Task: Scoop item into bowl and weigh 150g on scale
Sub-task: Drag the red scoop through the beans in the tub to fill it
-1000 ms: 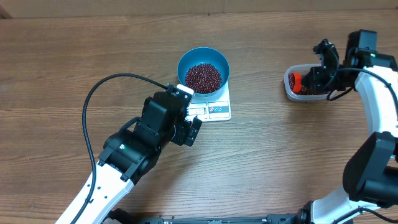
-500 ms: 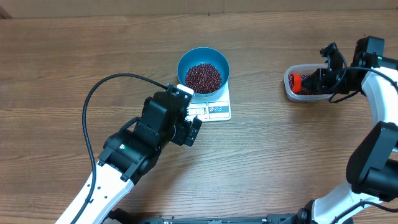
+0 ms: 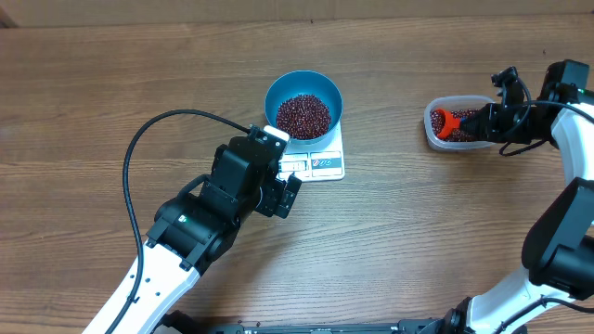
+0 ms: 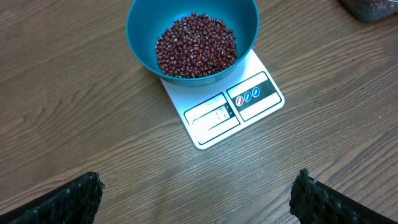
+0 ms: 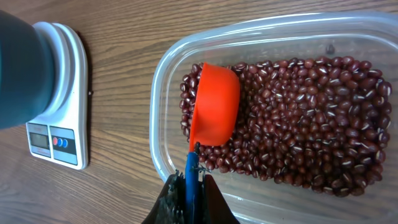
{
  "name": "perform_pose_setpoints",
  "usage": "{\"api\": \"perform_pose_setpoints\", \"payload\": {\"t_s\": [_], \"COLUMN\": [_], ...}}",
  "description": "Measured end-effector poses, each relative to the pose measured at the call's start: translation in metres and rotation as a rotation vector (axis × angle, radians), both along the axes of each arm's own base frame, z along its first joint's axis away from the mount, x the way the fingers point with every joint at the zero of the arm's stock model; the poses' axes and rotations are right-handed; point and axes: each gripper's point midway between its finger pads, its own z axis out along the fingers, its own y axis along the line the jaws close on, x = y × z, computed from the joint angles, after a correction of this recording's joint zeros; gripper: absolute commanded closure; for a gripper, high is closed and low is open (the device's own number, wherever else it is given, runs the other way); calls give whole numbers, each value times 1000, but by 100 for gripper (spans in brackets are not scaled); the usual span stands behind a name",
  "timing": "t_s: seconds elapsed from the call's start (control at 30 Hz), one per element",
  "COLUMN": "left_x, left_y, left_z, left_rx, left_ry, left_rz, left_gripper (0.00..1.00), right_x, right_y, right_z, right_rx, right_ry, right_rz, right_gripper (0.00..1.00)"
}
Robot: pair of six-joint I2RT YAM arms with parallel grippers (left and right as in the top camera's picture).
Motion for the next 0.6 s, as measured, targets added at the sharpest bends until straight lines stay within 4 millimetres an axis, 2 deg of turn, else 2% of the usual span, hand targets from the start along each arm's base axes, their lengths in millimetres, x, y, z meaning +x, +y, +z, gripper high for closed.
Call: {"api": "perform_pose_setpoints", "payload": {"t_s": [0.6], "left_x": [0], "left_y": [0], "left_z": [0], "left_rx": [0], "left_ry": [0], "left_rz": [0], "left_gripper": [1], "right_x": [3], "right_y": [-23], "right_z": [-9], "right_rx": [34], "right_ry": [-18], "right_rz": [-54], "right_gripper": [96]}}
